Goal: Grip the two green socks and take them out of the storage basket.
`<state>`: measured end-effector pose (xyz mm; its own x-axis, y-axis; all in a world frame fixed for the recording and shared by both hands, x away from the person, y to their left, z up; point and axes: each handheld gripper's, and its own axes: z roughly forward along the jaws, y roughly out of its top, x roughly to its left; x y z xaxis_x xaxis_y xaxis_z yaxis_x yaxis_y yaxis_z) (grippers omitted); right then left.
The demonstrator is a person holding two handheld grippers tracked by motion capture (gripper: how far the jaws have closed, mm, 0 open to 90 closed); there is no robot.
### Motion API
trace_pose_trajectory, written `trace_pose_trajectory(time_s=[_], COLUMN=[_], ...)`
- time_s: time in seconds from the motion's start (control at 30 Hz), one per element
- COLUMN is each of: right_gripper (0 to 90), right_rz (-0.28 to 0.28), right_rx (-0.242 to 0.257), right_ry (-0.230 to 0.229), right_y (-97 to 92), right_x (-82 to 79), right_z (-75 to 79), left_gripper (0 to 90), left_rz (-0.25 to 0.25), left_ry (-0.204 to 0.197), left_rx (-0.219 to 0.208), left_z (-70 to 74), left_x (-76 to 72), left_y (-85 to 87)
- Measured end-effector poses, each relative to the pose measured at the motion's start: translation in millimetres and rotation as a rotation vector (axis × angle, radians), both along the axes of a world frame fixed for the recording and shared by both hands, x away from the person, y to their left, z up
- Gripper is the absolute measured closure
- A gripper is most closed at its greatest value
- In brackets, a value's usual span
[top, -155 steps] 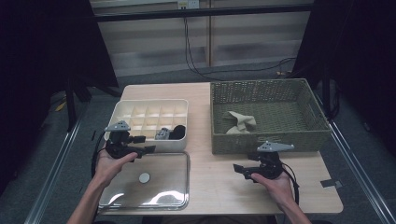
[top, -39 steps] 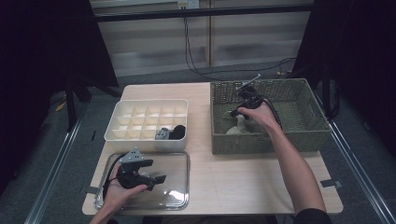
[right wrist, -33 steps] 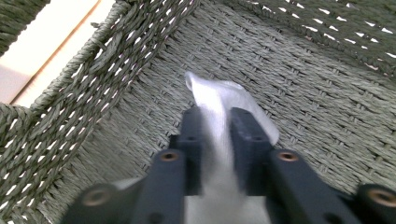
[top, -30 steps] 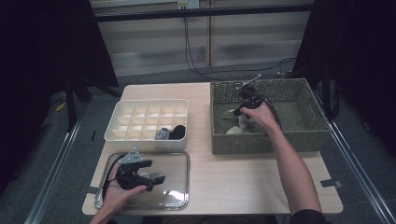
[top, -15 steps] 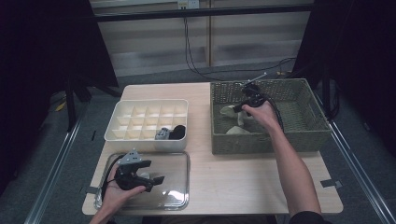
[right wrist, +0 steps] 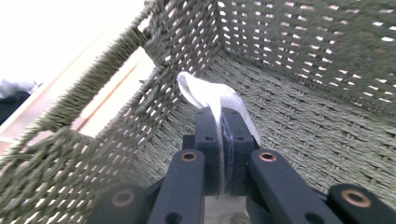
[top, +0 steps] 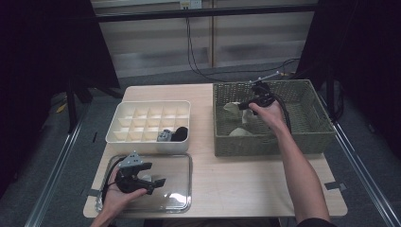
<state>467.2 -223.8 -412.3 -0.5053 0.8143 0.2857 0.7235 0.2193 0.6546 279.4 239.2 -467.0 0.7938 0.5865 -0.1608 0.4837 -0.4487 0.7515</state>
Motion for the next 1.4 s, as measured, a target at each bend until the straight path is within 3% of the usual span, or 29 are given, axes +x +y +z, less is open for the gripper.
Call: trace_pose_trajectory(time_s=[0.73, 1.03, 1.4], right_gripper=[86.3, 86.2, 85.9], right_rz=[0.0, 0.008, 0.023], right_rx=[0.152, 0.171, 0.244], right_ry=[-0.102, -0.127, -0.163], right_y=[-12.7, -13.3, -15.2], right_x=[-29.0, -43.0, -57.7], right_z=[27.1, 34.1, 47.2], left_gripper=[13.1, 13.0, 13.3], left_rz=[-0.01, -0.015, -0.02], left_ry=[-0.005, -0.014, -0.02], left_rx=[-0.001, -0.002, -0.008], left_z=[2.2, 3.0, 3.0], left_x=[-0.8, -1.8, -1.7], left_y=[-2.1, -2.1, -4.3])
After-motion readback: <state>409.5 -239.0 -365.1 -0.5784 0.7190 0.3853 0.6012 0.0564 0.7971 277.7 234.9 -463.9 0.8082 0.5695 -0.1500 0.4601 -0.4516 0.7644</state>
